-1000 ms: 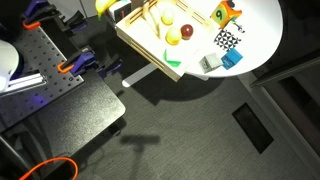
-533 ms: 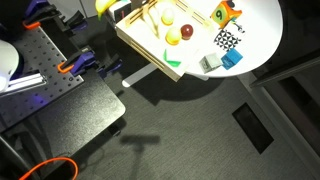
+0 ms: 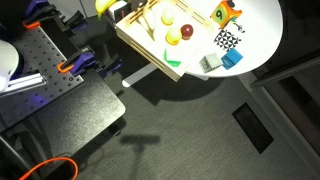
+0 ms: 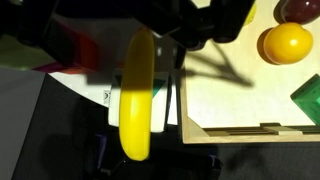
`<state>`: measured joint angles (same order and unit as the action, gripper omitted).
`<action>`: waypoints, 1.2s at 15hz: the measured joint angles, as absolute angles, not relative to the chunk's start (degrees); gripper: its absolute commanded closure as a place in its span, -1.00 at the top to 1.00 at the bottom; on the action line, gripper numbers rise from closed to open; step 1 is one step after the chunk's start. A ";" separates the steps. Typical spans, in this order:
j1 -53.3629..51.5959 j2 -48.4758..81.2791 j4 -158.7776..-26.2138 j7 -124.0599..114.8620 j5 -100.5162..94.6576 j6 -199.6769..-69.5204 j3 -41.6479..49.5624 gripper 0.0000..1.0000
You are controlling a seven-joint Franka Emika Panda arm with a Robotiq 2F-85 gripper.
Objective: Put the banana in the box
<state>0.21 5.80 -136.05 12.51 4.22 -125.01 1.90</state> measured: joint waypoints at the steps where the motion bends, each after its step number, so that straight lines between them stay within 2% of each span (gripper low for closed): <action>1: 0.21 5.86 -136.06 12.51 4.22 -125.01 1.88 1.00; 18: 0.19 10.00 -136.05 12.47 4.23 -127.22 1.35 1.00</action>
<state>0.19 10.00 -136.05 12.47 4.23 -127.22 1.35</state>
